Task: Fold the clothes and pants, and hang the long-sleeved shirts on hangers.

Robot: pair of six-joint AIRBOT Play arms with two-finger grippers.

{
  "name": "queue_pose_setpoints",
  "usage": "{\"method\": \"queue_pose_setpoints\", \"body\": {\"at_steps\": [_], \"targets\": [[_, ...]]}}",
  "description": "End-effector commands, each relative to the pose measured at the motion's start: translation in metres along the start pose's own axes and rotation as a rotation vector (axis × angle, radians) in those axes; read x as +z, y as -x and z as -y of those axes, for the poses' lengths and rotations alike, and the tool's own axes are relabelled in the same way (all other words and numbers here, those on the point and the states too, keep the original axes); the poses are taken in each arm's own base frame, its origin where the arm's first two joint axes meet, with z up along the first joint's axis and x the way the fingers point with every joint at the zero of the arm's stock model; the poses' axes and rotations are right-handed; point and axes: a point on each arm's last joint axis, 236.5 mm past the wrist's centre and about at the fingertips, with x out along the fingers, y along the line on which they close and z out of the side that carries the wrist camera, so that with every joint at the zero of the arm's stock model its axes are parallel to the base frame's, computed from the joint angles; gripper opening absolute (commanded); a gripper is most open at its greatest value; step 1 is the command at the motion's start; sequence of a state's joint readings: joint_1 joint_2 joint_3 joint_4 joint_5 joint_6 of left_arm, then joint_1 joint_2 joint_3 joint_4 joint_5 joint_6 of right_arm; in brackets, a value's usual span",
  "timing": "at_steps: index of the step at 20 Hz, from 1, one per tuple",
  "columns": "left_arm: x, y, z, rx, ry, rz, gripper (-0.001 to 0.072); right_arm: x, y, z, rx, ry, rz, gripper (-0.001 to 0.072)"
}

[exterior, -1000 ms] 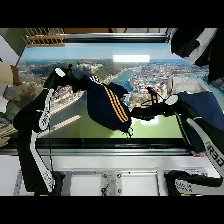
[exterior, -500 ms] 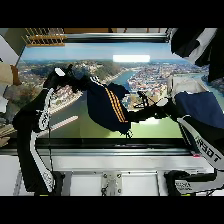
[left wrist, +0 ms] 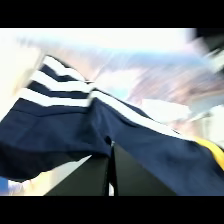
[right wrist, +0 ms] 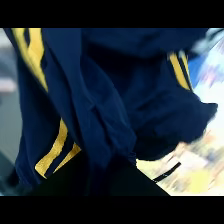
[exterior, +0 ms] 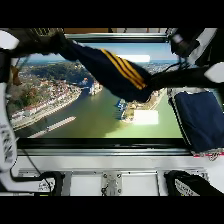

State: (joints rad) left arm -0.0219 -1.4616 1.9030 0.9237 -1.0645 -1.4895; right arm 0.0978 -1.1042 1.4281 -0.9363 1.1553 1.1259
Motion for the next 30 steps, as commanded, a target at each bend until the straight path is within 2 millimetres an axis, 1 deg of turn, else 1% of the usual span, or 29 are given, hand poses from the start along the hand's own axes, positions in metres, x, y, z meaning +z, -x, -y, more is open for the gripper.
{"method": "queue_pose_setpoints", "body": {"at_steps": [1,2,3,4,6,7,8,9,10,11,12,14,15,17,18,19,20,21,22,23,24,26,28,30], "targets": [[0.026,0.136,0.115,-0.092,-0.231,0.200,0.0006,0.066,0.112,-0.052,-0.075,0.153,0.257,0.0022],[0.023,0.167,0.138,-0.107,-0.278,0.237,0.0006,0.072,0.131,-0.063,-0.083,0.161,0.309,0.0023],[0.017,0.196,0.156,-0.105,-0.326,0.266,0.0006,0.074,0.147,-0.072,-0.087,0.161,0.348,0.0022],[0.011,0.218,0.168,-0.098,-0.356,0.290,0.0006,0.074,0.158,-0.080,-0.086,0.157,0.369,0.0022],[0.003,0.257,0.184,-0.091,-0.365,0.345,0.0006,0.071,0.172,-0.090,-0.078,0.122,0.392,0.0022],[-0.002,0.272,0.188,-0.094,-0.358,0.371,0.0006,0.067,0.174,-0.093,-0.068,0.095,0.380,0.0022],[-0.008,0.282,0.190,-0.095,-0.343,0.386,0.0006,0.058,0.172,-0.095,-0.053,0.061,0.344,0.0022],[-0.014,0.288,0.188,-0.093,-0.313,0.396,0.0006,0.046,0.166,-0.096,-0.037,0.016,0.290,0.0022],[-0.021,0.289,0.183,-0.088,-0.288,0.395,0.0006,0.031,0.157,-0.096,-0.020,-0.030,0.219,0.0023],[-0.028,0.284,0.174,-0.070,-0.254,0.384,0.0006,0.013,0.147,-0.094,-0.005,-0.070,0.129,0.0022],[-0.037,0.274,0.161,-0.047,-0.220,0.356,0.0006,-0.003,0.136,-0.091,0.007,-0.112,0.049,0.0023],[-0.067,0.236,0.133,-0.010,-0.155,0.246,0.0006,-0.036,0.109,-0.080,0.025,-0.196,-0.096,0.0022],[-0.087,0.211,0.113,0.017,-0.125,0.170,0.0006,-0.052,0.094,-0.072,0.030,-0.231,-0.153,0.0023],[-0.140,0.156,0.069,0.080,-0.045,-0.011,0.0006,-0.093,0.060,-0.056,0.044,-0.294,-0.275,0.0023],[-0.173,0.131,0.046,0.114,0.023,-0.108,0.0006,-0.118,0.041,-0.047,0.050,-0.318,-0.329,0.0025],[-0.210,0.107,0.023,0.145,0.079,-0.215,0.0006,-0.140,0.023,-0.038,0.045,-0.359,-0.361,0.0040],[-0.246,0.086,0.004,0.167,0.131,-0.309,0.0006,-0.161,0.003,-0.025,0.027,-0.413,-0.372,0.0210],[-0.280,0.068,-0.012,0.181,0.190,-0.387,0.0006,-0.177,-0.014,-0.012,-0.002,-0.453,-0.371,0.0498],[-0.304,0.052,-0.026,0.198,0.238,-0.432,0.0006,-0.190,-0.030,0.002,-0.029,-0.473,-0.365,0.0650],[-0.324,0.039,-0.042,0.223,0.260,-0.458,0.0006,-0.198,-0.041,0.011,-0.047,-0.494,-0.364,0.0646],[-0.337,0.030,-0.053,0.243,0.281,-0.481,0.0006,-0.205,-0.049,0.017,-0.056,-0.513,-0.373,0.0647],[-0.356,0.020,-0.073,0.282,0.312,-0.530,0.0006,-0.218,-0.058,0.021,-0.053,-0.539,-0.423,0.0646],[-0.363,0.017,-0.085,0.305,0.334,-0.557,0.0006,-0.235,-0.062,0.027,-0.067,-0.530,-0.487,0.0646],[-0.366,0.017,-0.089,0.309,0.327,-0.569,0.0006,-0.258,-0.060,0.039,-0.119,-0.496,-0.556,0.0647]]}}
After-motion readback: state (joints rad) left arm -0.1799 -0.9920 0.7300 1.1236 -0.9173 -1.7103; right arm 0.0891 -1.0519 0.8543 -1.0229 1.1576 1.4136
